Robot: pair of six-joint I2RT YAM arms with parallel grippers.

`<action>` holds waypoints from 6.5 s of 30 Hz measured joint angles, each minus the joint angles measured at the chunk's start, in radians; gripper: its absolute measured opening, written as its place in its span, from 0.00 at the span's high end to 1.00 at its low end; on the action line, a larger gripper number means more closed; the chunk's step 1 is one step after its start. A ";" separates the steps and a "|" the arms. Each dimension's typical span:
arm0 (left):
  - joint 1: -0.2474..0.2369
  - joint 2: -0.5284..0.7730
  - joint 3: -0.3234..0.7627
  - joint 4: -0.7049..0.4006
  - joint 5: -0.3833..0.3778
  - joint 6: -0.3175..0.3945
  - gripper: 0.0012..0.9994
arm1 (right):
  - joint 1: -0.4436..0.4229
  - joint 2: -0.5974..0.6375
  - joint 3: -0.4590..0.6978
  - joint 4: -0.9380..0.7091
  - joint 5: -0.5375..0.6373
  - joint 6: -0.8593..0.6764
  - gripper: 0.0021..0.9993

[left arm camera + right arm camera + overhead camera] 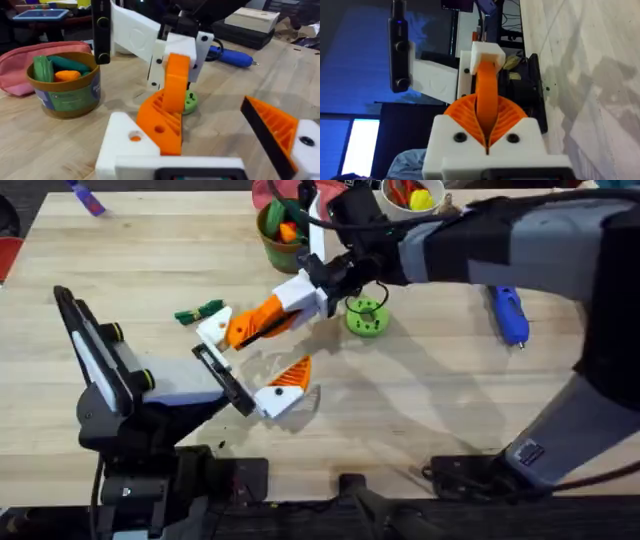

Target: Pick up the gripper from the table and insert it into the empty holder that is missing its gripper. Then pick up a screw, insert it into the mounting hole, and use the screwdriver to tighten it. Finally, clean up the table by picking up the vegetable and placing it into the bucket.

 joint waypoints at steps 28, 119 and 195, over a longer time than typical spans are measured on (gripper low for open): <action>0.000 0.000 0.001 0.001 -0.006 0.007 0.01 | 0.036 0.066 0.093 -0.003 -0.020 0.014 0.99; 0.000 -0.010 0.003 -0.005 -0.005 -0.001 0.01 | 0.035 0.153 0.159 0.056 -0.094 0.051 0.99; -0.004 -0.010 0.003 -0.009 0.042 -0.005 0.01 | -0.216 -0.398 0.189 -0.846 0.972 -0.245 0.04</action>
